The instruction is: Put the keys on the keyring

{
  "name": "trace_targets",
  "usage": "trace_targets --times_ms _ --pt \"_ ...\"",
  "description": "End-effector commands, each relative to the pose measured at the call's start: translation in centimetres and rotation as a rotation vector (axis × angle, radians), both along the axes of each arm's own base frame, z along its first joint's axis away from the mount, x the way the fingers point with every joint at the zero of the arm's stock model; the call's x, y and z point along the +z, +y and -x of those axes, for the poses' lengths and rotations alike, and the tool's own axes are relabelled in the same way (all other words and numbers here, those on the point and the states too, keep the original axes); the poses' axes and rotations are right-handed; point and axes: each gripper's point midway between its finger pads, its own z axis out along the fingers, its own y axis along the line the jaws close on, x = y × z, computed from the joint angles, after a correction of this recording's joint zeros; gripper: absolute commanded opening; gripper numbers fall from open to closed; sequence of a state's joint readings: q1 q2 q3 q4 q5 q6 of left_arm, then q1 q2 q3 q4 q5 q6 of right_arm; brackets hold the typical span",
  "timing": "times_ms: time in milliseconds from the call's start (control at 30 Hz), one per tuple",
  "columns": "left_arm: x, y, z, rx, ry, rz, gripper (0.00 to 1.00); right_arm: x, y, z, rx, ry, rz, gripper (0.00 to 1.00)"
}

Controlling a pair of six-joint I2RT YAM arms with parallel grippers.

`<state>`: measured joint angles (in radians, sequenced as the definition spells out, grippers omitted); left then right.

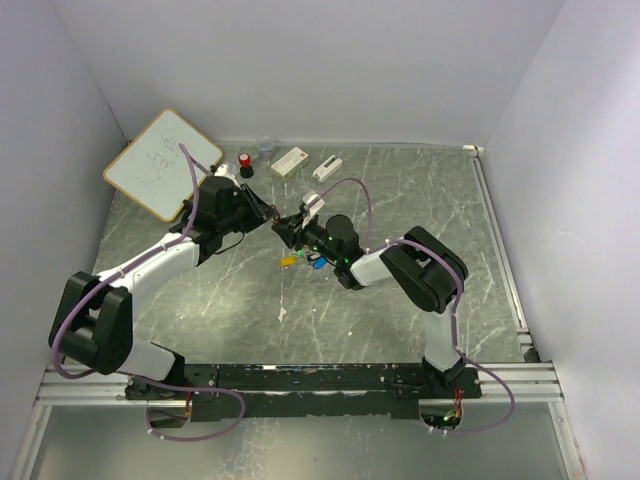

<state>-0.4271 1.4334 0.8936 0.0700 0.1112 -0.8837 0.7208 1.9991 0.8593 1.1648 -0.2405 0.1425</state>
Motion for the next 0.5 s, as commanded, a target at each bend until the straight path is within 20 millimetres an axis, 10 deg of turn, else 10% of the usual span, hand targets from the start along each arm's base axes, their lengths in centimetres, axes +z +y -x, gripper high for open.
trace_targets --times_ms 0,267,467 --pt "2.6 -0.9 0.0 -0.028 -0.042 0.044 0.35 1.0 -0.1 -0.5 -0.025 -0.04 -0.041 0.25" --pt "2.3 -0.9 -0.4 -0.016 -0.039 0.038 0.36 -0.3 -1.0 -0.2 -0.049 0.005 0.003 0.01" --pt "2.4 -1.2 -1.2 -0.013 -0.047 0.043 0.44 -1.5 -2.0 0.5 -0.067 0.05 0.04 0.0"
